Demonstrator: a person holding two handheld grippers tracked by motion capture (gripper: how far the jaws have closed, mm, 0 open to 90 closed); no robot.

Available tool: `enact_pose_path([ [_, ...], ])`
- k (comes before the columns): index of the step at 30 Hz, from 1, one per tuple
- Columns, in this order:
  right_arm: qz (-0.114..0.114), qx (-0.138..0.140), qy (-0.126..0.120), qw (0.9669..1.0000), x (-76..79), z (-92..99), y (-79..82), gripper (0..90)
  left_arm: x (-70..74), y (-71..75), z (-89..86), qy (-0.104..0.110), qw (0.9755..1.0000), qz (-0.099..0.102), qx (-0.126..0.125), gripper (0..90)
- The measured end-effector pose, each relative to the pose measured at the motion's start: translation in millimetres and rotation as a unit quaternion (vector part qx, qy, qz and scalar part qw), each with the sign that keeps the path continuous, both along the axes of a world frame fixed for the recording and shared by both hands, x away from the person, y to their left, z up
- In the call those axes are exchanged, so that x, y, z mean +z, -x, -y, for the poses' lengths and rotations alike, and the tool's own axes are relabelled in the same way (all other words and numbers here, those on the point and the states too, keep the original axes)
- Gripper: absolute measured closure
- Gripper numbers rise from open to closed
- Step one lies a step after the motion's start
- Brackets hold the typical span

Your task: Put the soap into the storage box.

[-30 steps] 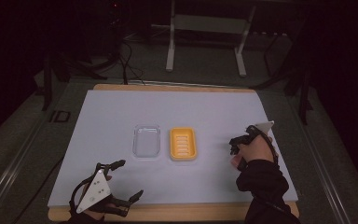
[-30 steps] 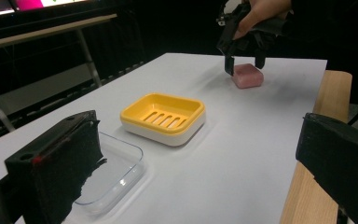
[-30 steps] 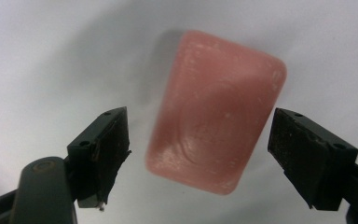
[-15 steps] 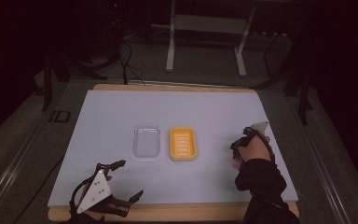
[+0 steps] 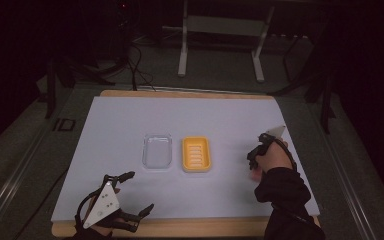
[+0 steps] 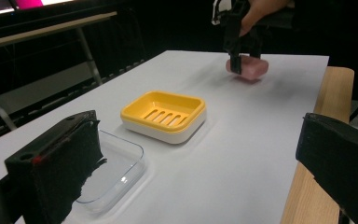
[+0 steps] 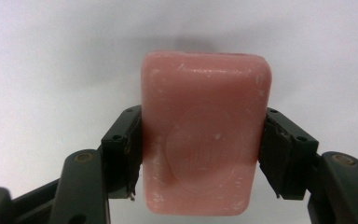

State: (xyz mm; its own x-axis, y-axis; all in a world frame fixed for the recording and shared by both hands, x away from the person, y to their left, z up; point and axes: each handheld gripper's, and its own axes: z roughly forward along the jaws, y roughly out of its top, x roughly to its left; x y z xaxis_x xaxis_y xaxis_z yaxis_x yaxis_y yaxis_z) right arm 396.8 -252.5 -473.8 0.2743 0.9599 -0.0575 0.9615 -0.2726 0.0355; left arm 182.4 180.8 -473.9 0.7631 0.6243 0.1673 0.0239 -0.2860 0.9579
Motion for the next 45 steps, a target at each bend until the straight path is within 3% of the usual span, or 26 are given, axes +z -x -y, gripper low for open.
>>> enact_pose_path([
  [5,0.017,0.006,0.001,0.9998,16.5,-6.9,-1.4,37.7,0.0,0.2,0.0,0.000,1.0000,0.000,0.000,0.6],
  [6,0.007,0.010,0.002,0.9999,19.8,-8.6,-1.6,37.6,0.0,0.1,0.0,0.000,1.0000,0.000,-0.001,0.6],
  [10,0.016,0.024,0.004,0.9996,32.8,-16.0,-1.4,37.6,-0.1,0.1,0.3,-0.001,1.0000,-0.001,-0.001,0.6],
  [14,0.010,0.030,-0.005,0.9995,43.4,-24.9,-1.9,37.7,-0.2,0.0,0.3,-0.001,1.0000,-0.001,-0.001,0.6],
  [26,0.027,0.060,-0.009,0.9978,66.3,-47.6,-5.9,37.7,-0.3,-0.3,0.3,0.000,1.0000,-0.001,-0.003,0.7],
  [45,0.050,0.121,-0.027,0.9910,102.1,-106.7,-10.9,37.7,-0.3,0.0,0.2,0.000,1.0000,-0.001,-0.003,0.6],
])
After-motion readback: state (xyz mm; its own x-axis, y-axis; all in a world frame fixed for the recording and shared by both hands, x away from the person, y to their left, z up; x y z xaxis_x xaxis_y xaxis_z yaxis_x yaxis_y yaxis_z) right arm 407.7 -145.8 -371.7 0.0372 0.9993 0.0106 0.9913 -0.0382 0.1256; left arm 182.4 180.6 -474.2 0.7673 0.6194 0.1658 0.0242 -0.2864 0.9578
